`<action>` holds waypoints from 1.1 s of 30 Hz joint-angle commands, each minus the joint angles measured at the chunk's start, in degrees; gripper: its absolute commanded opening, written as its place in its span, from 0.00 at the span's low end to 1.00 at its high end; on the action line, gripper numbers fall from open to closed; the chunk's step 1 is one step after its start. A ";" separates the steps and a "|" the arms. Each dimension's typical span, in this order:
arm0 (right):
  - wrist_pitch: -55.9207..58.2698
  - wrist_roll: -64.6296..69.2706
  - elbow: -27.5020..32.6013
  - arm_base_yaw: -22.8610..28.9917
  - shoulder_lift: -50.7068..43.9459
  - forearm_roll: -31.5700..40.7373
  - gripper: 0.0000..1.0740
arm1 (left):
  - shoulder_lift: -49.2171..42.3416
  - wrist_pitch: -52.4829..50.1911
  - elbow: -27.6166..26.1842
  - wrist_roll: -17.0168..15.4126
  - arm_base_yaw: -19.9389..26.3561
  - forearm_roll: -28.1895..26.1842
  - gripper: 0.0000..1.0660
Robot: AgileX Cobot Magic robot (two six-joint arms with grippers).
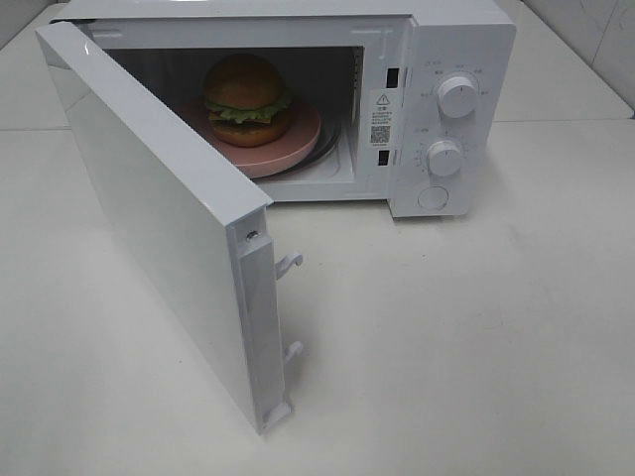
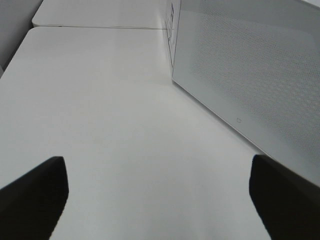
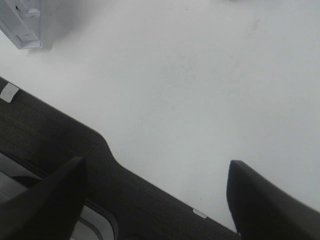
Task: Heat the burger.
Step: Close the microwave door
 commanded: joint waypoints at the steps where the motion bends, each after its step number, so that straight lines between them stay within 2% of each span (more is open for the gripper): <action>1: 0.06 0.69 3.09 -5.21 -6.93 -0.17 0.69 | -1.55 -0.29 0.17 0.00 0.29 -0.17 0.84; 2: 0.06 0.69 3.09 -5.21 -6.93 -0.17 0.69 | -1.55 -0.29 0.17 0.00 0.29 -0.17 0.84; 3: -1.72 0.69 4.07 -8.25 -9.91 -0.17 0.69 | -1.55 -0.29 0.17 0.00 0.29 -0.17 0.84; 5: -2.52 0.69 4.53 -9.51 -11.17 -0.17 0.69 | -1.55 -0.29 0.17 0.00 0.29 -0.17 0.84; 6: -4.41 0.69 5.56 -12.32 -14.32 0.23 0.69 | -1.55 -0.29 0.17 0.00 0.29 -0.17 0.84; 10: -7.33 0.69 7.39 -15.53 -18.28 1.26 0.69 | -1.55 -0.29 0.17 0.00 0.29 -0.17 0.84; 15: -10.43 0.69 11.75 -20.68 -23.55 6.42 0.69 | -1.55 -0.29 0.17 0.00 0.29 -0.17 0.84; 18: -12.20 0.69 13.64 -22.29 -25.32 7.10 0.69 | -1.55 -0.29 0.17 0.00 0.29 -0.17 0.84; 24: -12.32 0.69 13.69 -24.58 -27.73 7.10 0.69 | -1.55 -0.29 0.17 0.00 0.29 -0.17 0.84; 31: -12.26 0.74 13.69 -25.32 -29.05 6.99 0.81 | -1.55 -0.29 0.17 0.00 0.29 -0.17 0.84; 33: -12.26 0.74 13.69 -25.32 -29.05 6.99 0.81 | -1.55 -0.29 0.17 0.00 0.29 -0.17 0.84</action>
